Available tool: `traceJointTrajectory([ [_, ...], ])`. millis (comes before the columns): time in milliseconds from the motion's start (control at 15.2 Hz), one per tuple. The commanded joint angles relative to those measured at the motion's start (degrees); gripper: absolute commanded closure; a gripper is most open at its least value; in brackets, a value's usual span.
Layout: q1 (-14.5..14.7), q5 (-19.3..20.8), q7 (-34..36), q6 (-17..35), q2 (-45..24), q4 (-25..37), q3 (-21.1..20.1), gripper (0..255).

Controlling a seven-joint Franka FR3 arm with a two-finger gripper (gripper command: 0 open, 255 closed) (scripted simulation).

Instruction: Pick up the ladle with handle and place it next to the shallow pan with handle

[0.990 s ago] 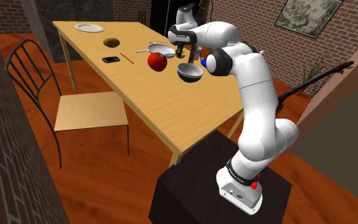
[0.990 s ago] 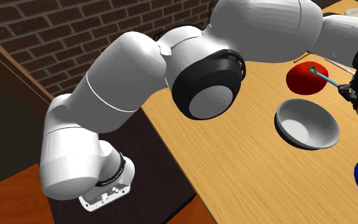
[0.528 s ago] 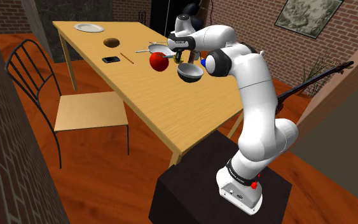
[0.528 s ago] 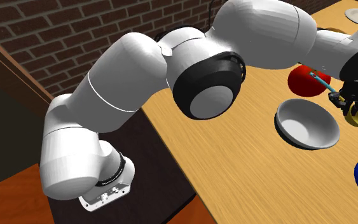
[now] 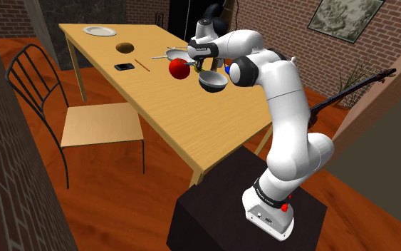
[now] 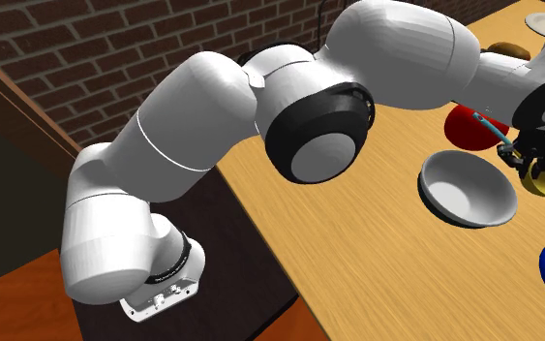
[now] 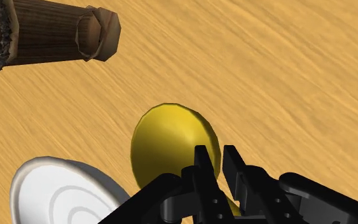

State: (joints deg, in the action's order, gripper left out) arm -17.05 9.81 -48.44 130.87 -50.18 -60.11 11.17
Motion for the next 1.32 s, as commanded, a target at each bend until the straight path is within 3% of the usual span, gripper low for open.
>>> traceJointTrajectory([
  [0,0.06,-0.01,0.01,0.08,-0.1,-0.23,-0.06,255],
  [66,0.06,-0.01,0.01,0.08,-0.1,-0.23,-0.06,255],
  [132,0.13,0.04,0.07,0.29,0.19,-0.75,-0.03,0],
  [462,0.06,-0.01,0.01,0.08,-0.1,-0.23,-0.06,0],
  [726,1.93,0.78,0.61,-1.73,6.75,-5.51,0.34,0],
  [1254,1.92,0.78,0.62,-1.74,6.75,-5.51,0.34,0],
])
